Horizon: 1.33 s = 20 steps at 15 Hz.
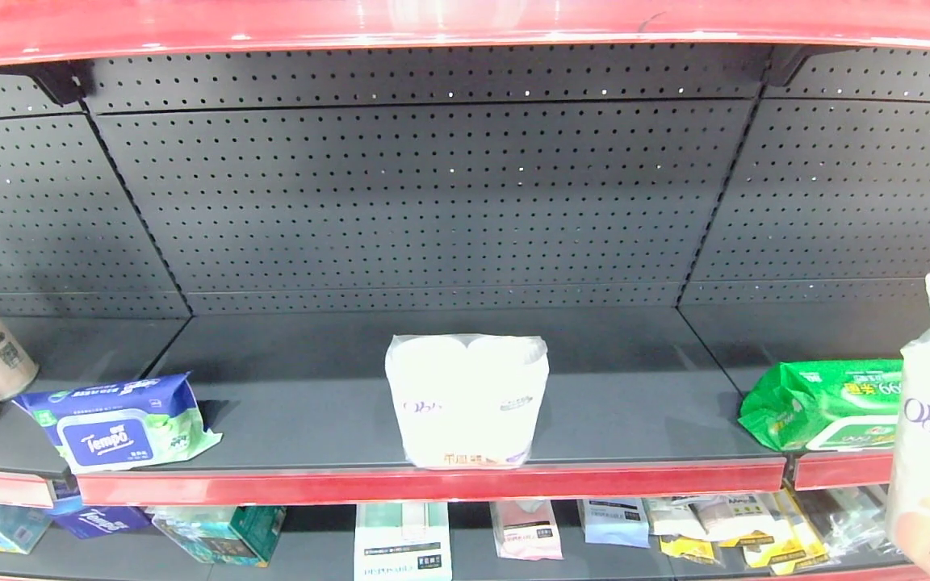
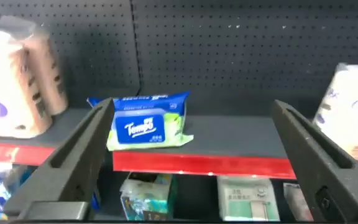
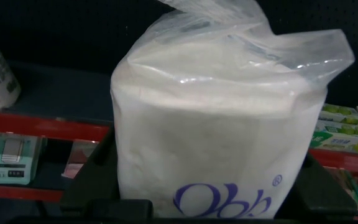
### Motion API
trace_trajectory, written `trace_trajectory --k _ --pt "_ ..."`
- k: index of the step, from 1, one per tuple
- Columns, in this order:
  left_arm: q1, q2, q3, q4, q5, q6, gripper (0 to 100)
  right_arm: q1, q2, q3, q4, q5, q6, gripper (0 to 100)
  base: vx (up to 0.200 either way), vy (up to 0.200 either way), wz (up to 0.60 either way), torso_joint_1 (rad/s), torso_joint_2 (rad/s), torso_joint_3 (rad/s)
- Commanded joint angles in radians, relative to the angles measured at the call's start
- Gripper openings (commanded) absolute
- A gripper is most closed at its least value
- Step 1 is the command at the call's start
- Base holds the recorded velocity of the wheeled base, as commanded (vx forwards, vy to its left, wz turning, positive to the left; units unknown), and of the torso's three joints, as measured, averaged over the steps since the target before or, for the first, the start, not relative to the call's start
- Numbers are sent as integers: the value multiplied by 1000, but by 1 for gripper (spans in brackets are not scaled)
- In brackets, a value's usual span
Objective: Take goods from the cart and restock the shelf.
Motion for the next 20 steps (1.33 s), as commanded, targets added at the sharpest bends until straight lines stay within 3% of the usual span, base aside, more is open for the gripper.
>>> trace_trajectory --k 1,3,5,14,15,17,19,20 --pt "0 -6 -44 90 84 -6 100 4 13 -18 -2 0 -16 0 0 0 0 0 0 0" --pt "3 -4 -90 189 152 -2 100 4 33 -36 -3 3 -18 0 0 0 0 0 0 0" --pt "6 -15 -78 194 204 -2 100 1 39 -46 -2 0 -16 0 0 0 0 0 0 0" --pt "6 -15 -44 177 190 -3 100 -2 44 -43 -3 -2 -12 0 0 0 467 2 0 0" --pt "6 -15 -26 151 170 -3 100 -2 48 -44 -5 -2 -12 0 0 0 0 0 0 0" --pt "6 -15 34 31 46 4 100 -2 76 -44 -13 -2 -12 0 0 0 0 0 0 0" --pt "6 -15 34 34 -29 9 100 3 128 -49 -22 6 -4 0 0 0 0 0 0 0" --pt "6 -15 34 48 -39 11 100 6 171 -44 -42 14 25 0 0 0 0 0 0 0"
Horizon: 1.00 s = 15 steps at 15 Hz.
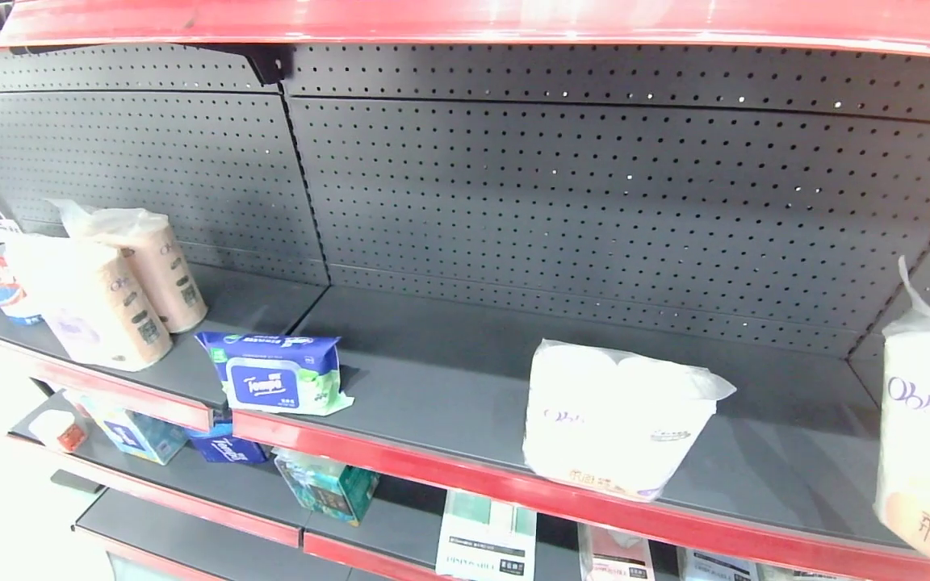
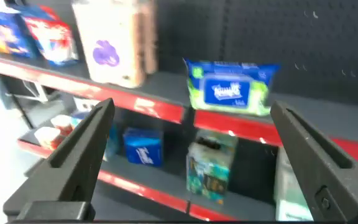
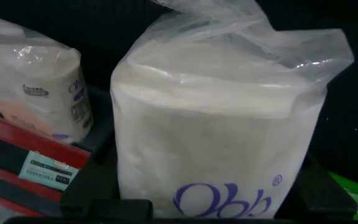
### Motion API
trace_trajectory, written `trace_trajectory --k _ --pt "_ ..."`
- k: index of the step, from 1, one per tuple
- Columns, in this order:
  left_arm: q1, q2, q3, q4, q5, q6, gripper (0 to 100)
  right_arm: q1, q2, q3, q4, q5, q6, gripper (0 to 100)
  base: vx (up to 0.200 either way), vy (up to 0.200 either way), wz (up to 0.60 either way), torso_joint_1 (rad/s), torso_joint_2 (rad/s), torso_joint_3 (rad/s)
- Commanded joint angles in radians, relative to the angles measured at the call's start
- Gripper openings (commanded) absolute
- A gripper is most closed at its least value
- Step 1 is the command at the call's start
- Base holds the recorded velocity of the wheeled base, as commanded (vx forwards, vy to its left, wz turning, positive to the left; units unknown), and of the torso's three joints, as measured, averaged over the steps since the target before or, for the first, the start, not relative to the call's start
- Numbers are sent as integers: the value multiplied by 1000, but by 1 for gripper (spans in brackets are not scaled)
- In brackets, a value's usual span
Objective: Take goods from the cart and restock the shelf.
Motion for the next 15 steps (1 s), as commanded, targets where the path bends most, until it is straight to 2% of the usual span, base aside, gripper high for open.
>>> trace_trajectory --k 1,2,3,4,8,10,11,12,13,15 --pt "1 2 4 17 -2 0 100 6 121 4 -50 32 56 0 0 0 0 0 0 0" --pt "1 2 4 29 9 2 100 5 164 4 -88 50 73 0 0 0 0 0 0 0" --pt "3 2 4 52 61 -9 100 -3 261 8 -167 56 90 0 0 0 0 0 0 0" --pt "3 2 4 55 64 -27 100 -9 316 16 -210 56 102 0 0 0 0 0 0 0" --pt "3 2 3 92 -22 -32 100 -12 403 20 -257 56 105 0 0 0 0 0 0 0" --pt "3 2 3 92 -22 -34 100 -12 419 20 -260 56 103 0 0 0 0 0 0 0" --pt "29 2 3 92 -7 -21 100 -12 436 22 -262 56 103 0 0 0 0 0 0 0" --pt "82 2 4 93 -7 -18 100 -10 439 25 -262 56 102 0 0 0 0 0 0 0" --pt "102 2 4 93 -2 -23 100 -12 445 25 -262 56 102 0 0 0 0 0 0 0" --pt "86 2 4 93 -2 -9 100 -10 460 22 -263 56 100 0 0 0 0 0 0 0"
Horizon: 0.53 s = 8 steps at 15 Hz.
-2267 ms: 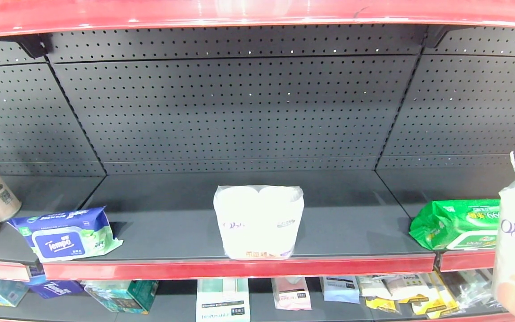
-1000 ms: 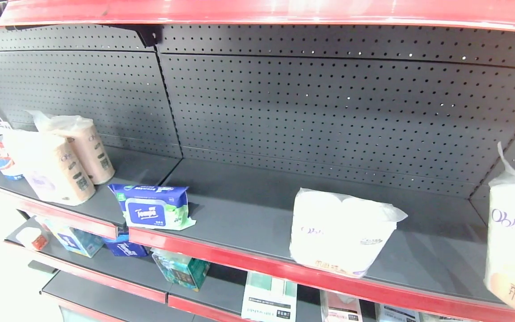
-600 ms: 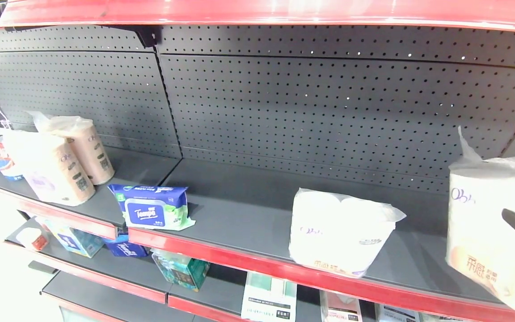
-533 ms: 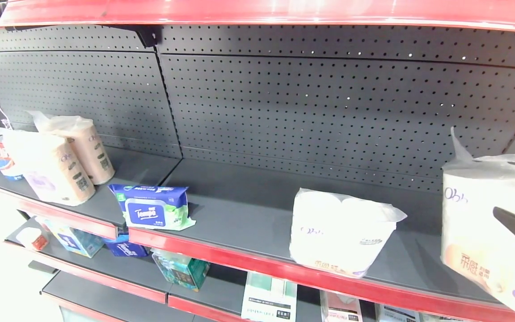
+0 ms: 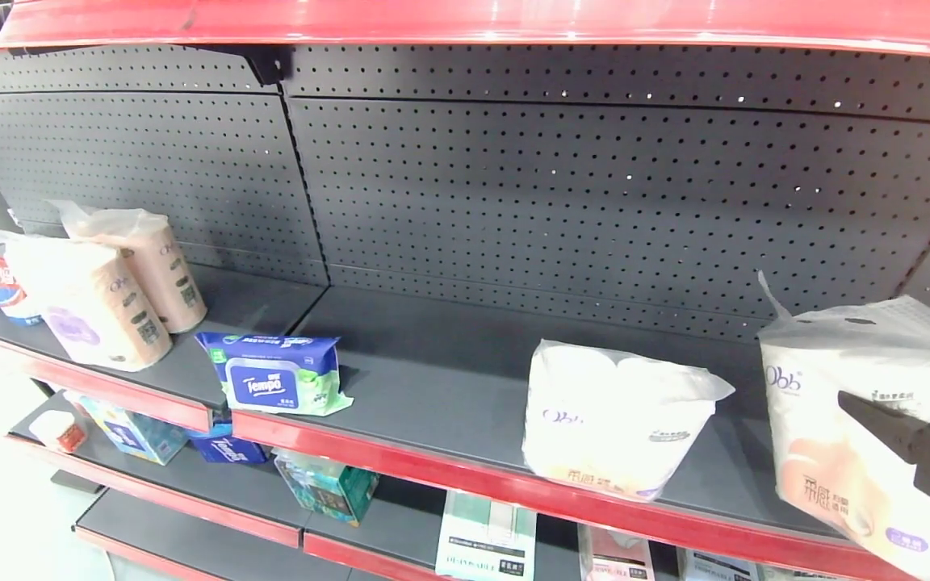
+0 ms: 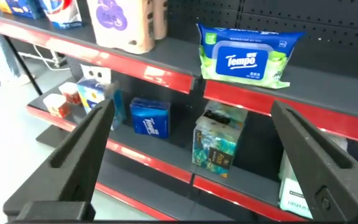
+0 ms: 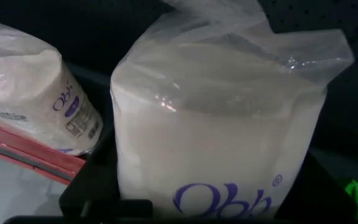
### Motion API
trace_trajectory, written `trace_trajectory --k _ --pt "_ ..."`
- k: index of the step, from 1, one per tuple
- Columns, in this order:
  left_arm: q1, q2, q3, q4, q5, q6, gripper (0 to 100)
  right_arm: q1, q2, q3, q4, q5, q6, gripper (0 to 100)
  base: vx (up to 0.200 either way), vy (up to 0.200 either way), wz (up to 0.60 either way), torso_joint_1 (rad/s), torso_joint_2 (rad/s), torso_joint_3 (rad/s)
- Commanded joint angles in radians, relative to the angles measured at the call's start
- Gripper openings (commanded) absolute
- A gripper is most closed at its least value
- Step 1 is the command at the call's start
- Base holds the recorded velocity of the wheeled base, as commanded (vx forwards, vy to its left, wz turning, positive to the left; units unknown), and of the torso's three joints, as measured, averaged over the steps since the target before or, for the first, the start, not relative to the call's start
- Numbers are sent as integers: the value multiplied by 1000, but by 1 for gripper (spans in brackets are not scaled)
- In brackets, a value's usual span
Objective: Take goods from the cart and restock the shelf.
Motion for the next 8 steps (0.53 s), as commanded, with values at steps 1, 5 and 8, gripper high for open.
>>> trace_trajectory --k 1,5,8 --pt "-8 2 1 0 -5 8 100 2 20 -3 -2 0 -1 0 0 0 0 0 0 0" --pt "-8 2 1 0 0 8 100 -5 22 -3 -1 0 -2 0 0 0 0 0 0 0" --pt "-9 2 -1 0 0 8 100 -34 86 -16 -2 0 -9 0 0 0 0 0 0 0"
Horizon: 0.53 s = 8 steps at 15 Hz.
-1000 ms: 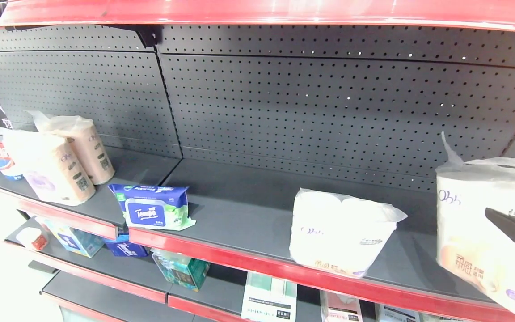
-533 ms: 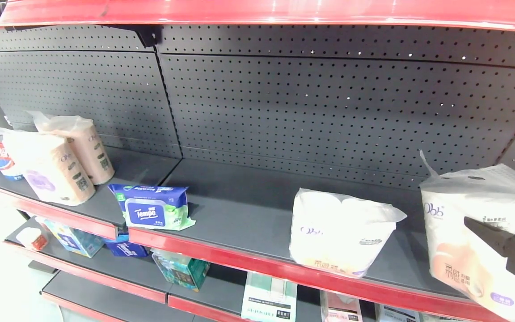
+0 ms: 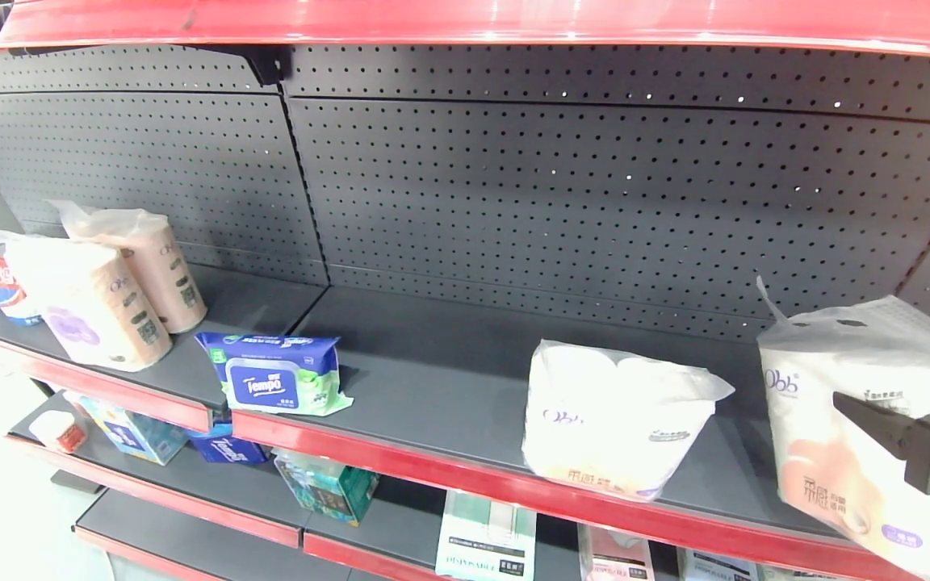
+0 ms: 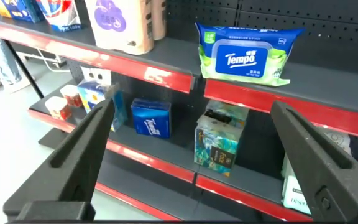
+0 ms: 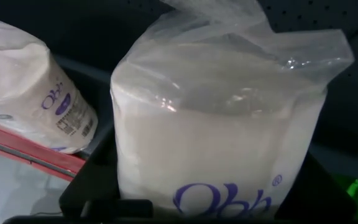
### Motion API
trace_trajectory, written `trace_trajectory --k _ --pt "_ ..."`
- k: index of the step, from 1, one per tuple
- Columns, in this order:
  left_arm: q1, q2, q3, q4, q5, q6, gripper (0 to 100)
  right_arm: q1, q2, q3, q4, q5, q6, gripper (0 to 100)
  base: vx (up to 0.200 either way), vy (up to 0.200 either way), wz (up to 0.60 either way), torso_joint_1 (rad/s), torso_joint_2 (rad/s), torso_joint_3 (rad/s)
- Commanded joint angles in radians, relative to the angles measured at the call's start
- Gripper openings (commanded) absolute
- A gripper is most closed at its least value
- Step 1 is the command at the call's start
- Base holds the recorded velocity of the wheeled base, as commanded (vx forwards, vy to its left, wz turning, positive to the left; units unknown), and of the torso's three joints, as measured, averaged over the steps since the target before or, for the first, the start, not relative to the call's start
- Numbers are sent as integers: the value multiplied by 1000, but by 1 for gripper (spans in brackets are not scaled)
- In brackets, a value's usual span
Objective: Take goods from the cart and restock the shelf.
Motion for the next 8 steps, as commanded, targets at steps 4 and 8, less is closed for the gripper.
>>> trace_trajectory --k 4,8 --pt "1 1 -1 0 0 0 100 -10 192 -16 -160 0 2 0 0 0 0 0 0 0" --pt "1 1 -1 0 0 0 100 -51 358 -96 -294 233 -19 0 0 0 0 0 0 0"
